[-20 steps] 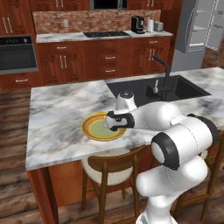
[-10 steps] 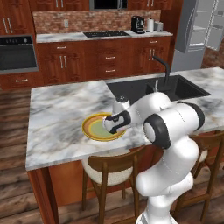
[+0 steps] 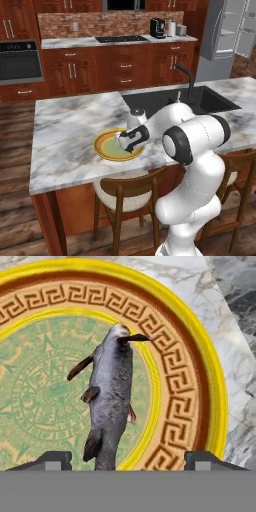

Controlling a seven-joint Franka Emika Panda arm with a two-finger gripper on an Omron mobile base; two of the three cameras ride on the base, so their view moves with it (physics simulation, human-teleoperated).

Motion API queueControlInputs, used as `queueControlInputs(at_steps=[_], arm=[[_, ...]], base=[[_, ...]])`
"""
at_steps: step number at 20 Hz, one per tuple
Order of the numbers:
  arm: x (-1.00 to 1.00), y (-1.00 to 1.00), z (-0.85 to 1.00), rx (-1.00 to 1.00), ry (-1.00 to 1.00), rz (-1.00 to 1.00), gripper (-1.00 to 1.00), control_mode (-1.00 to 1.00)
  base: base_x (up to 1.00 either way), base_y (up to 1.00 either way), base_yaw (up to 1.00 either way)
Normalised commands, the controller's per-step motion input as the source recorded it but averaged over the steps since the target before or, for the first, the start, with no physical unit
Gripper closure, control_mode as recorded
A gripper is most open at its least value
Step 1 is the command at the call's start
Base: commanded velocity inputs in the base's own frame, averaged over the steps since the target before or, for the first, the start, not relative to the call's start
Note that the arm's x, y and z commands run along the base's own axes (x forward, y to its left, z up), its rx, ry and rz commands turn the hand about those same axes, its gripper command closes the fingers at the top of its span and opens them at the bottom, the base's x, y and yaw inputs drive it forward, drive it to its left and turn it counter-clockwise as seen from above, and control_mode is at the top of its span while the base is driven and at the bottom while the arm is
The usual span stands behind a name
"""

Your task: Take the cheese, fish, and lemon from the fridge and place them on the plate on the dining counter to create an appetizer plate.

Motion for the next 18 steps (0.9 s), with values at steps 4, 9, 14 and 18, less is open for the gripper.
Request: queueControlInputs(at_steps=[4,9,14,18], arm=[[-0.69,0.0,0.58,0.0,0.0,-0.02,-1.0,-1.0],[-1.0,-0.2,0.86,0.0,-0.07,-0.02,-1.0,-1.0],[-1.0,-0.43,0.93,0.0,-0.11,-0.02,-1.0,-1.0],[-1.0,-0.42,0.8,0.0,-0.1,-0.03,-1.0,-1.0]], base=[[0.0,0.0,0.0],[0.0,0.0,0.0],[0.0,0.0,0.0],[0.0,0.0,0.0]])
